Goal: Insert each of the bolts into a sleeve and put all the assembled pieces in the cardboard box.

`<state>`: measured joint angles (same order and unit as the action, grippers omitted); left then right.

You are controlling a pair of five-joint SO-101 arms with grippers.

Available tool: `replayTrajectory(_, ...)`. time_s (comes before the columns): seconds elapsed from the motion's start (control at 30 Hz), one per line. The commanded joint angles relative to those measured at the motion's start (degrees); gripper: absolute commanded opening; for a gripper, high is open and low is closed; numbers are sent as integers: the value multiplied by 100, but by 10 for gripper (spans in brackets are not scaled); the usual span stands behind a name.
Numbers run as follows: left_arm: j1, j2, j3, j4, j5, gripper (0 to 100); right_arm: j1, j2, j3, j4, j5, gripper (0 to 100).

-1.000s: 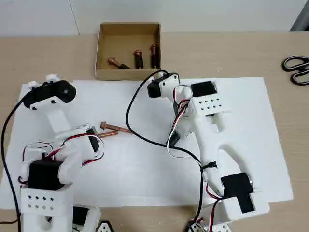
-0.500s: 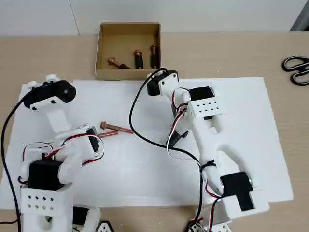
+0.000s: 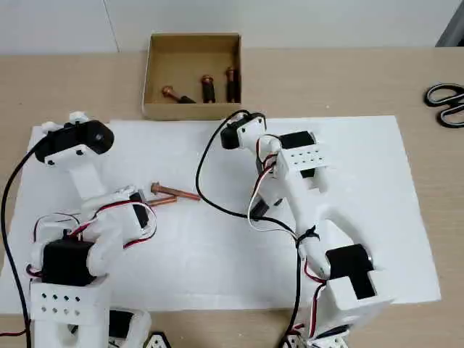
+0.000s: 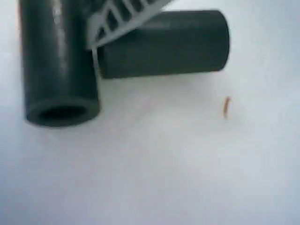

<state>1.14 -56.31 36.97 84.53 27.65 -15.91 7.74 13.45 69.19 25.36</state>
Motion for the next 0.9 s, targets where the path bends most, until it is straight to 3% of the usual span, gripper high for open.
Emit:
replayTrajectory(0.0,-26,-79,-66,44,-44,6,-57,66,-9,-242,-18,171)
replayTrajectory(0.67,-26,-79,-66,44,-44,6,-57,620,-18,-497,149,170)
replayTrajectory(0.87,-26,-79,-66,44,-44,6,-57,620,-18,-488,149,102)
